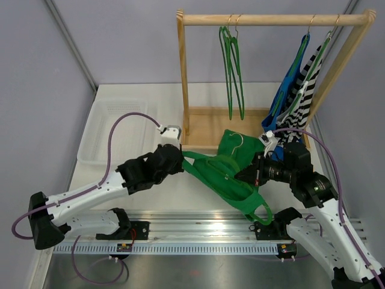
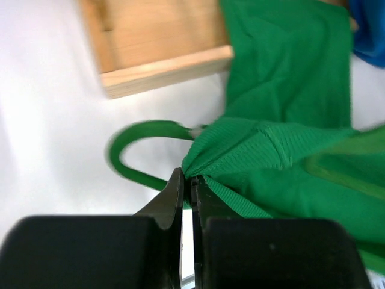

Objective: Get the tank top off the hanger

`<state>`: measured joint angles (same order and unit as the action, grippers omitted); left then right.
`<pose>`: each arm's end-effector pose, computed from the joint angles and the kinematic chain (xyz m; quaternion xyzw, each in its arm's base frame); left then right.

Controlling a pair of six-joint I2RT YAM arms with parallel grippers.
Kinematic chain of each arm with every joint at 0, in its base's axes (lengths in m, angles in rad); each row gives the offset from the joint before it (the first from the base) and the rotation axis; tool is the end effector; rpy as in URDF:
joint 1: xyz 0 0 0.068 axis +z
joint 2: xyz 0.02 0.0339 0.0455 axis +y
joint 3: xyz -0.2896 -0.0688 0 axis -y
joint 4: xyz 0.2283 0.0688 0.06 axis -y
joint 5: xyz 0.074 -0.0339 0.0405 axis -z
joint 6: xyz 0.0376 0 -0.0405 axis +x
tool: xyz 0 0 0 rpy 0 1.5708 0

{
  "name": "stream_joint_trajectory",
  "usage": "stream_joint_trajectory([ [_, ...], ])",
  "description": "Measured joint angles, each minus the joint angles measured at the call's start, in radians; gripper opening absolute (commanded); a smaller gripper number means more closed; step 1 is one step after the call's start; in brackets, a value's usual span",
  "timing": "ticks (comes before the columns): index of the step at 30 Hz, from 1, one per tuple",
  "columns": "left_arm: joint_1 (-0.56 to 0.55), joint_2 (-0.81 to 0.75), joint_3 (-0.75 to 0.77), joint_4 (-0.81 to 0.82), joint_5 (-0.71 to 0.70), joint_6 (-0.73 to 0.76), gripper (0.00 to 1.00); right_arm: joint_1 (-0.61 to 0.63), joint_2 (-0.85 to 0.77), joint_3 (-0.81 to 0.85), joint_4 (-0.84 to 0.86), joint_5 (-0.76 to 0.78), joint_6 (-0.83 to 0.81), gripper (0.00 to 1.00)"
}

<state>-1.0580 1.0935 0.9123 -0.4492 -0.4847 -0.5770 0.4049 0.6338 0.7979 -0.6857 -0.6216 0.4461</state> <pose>0.1178 -0.1735 0.3254 0.1005 0.8664 -0.1745 0.4569 0.0766 0.0567 0.3294 -0.1362 0.8270 0.4379 0.3251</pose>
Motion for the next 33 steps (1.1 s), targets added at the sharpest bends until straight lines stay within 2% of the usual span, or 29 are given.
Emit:
stream_joint_trajectory([
  [4, 0.113, -0.063, 0.007, -0.106, -0.048, -0.059, 0.00, 0.000, -0.001, 0.000, 0.005, -0.026, -0.005, 0.00],
  [8, 0.276, -0.148, 0.007, -0.177, -0.040, -0.106, 0.00, 0.001, -0.001, 0.000, 0.041, -0.109, -0.005, 0.00],
  [11, 0.344, -0.191, 0.007, -0.214, -0.035, -0.116, 0.00, 0.001, -0.010, 0.000, 0.057, -0.158, -0.005, 0.00],
  [17, 0.367, -0.203, 0.007, -0.232, 0.047, -0.098, 0.00, 0.002, -0.049, -0.016, 0.131, -0.235, 0.015, 0.00],
  [22, 0.382, -0.245, -0.048, -0.114, 0.310, -0.035, 0.00, 0.002, -0.087, -0.084, 0.274, -0.300, 0.092, 0.00],
  [26, 0.399, -0.282, -0.110, -0.024, 0.463, -0.014, 0.00, 0.002, -0.107, -0.096, 0.325, -0.349, 0.119, 0.00],
  [33, 0.401, -0.409, -0.163, -0.005, 0.513, -0.011, 0.00, 0.002, -0.138, -0.068, 0.290, -0.329, 0.069, 0.00],
])
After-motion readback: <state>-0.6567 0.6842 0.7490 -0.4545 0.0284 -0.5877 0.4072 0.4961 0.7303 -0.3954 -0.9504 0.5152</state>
